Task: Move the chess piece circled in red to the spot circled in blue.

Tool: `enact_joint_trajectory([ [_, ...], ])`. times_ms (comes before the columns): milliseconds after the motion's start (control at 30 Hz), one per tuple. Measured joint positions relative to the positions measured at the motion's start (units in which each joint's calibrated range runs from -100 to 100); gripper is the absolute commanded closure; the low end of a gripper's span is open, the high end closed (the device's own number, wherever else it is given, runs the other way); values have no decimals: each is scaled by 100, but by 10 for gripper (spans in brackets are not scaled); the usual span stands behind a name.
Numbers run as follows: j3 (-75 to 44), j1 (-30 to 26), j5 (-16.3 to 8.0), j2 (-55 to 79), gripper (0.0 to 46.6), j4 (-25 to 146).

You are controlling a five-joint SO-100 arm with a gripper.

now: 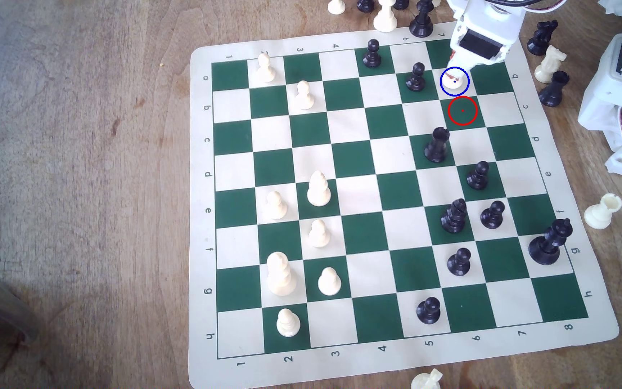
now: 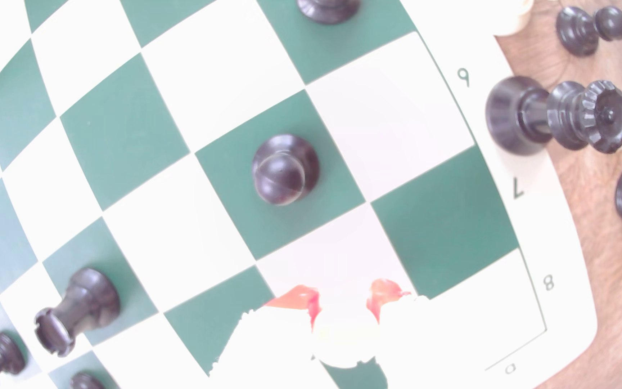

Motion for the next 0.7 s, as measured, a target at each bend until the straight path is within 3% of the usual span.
enact_joint_trajectory([
  [33,0,0,0,0,350,0],
  [67,0,0,0,0,295,0],
  [167,90,0,15,8,247,0],
  [700,371,177,137,-469,227,-207],
])
